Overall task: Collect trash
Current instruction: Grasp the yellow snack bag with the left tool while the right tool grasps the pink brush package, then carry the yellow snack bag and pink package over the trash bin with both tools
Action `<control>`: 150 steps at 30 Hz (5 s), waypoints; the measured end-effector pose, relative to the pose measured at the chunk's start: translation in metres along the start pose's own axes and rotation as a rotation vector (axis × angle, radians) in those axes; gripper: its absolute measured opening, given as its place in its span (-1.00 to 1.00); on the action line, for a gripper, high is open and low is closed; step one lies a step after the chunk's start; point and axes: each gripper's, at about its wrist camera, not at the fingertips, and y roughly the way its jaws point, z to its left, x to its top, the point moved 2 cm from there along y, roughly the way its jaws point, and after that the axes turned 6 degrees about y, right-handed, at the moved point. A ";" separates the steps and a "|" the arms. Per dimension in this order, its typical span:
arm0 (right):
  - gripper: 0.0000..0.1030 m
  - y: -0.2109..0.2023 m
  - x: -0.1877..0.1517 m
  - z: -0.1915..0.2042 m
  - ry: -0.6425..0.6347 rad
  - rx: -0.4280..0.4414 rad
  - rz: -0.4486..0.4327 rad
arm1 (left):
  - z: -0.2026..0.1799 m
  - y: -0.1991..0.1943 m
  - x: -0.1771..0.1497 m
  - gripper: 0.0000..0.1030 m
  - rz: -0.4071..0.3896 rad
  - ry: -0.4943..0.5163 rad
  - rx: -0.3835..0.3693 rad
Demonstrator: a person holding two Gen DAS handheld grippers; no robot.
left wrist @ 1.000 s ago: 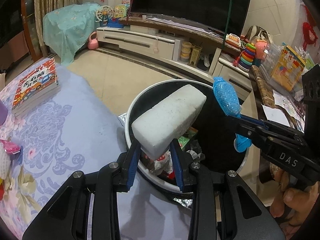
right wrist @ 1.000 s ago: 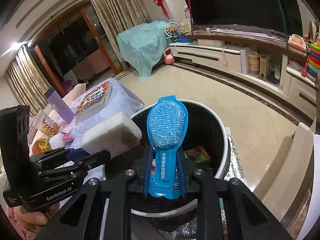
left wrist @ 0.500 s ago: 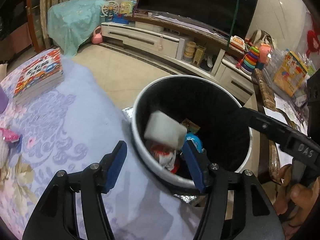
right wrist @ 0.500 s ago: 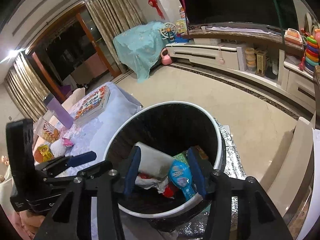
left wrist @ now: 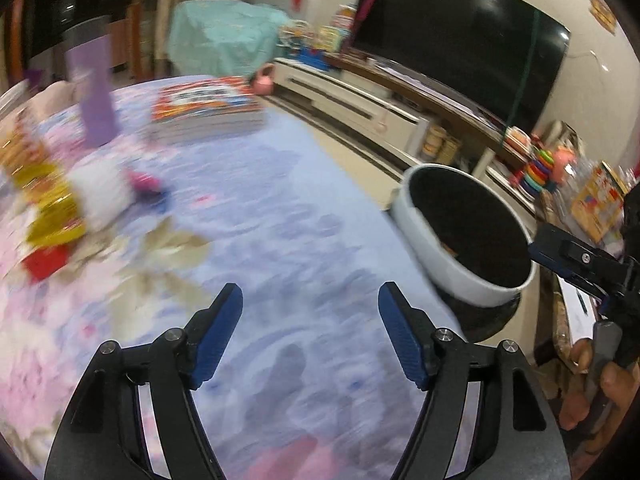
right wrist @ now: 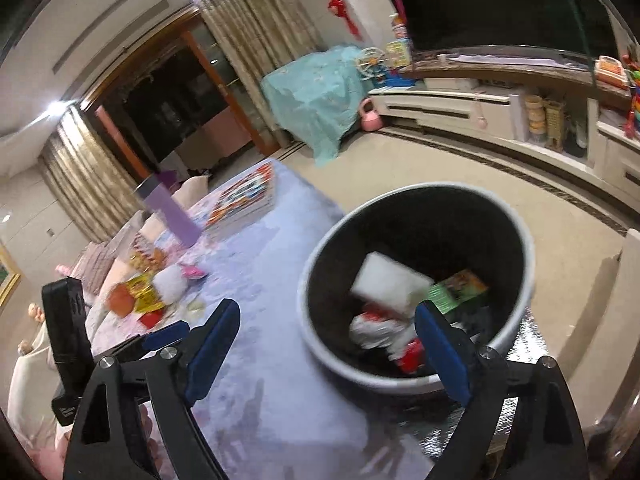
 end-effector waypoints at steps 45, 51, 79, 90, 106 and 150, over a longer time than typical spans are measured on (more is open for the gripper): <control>0.68 0.140 -0.062 0.167 -0.341 0.122 0.171 | 0.195 -0.008 -0.027 0.40 0.015 -0.263 0.309; 0.65 0.154 -0.055 0.172 -0.335 0.142 0.177 | 0.211 0.013 -0.010 0.40 0.024 -0.244 0.344; 0.49 0.227 -0.038 0.226 -0.445 0.167 0.209 | 0.234 -0.045 -0.055 -0.15 0.026 -0.257 0.172; -1.00 0.276 -0.031 0.220 -0.405 0.245 0.360 | 0.243 -0.030 -0.017 0.10 -0.012 -0.252 0.159; -0.01 0.257 -0.012 0.209 -0.302 0.217 0.281 | 0.251 0.019 0.037 -0.51 -0.058 -0.208 0.137; -0.20 0.046 -0.066 0.092 -0.161 0.117 0.124 | 0.036 -0.027 -0.033 -0.56 0.059 -0.028 -0.115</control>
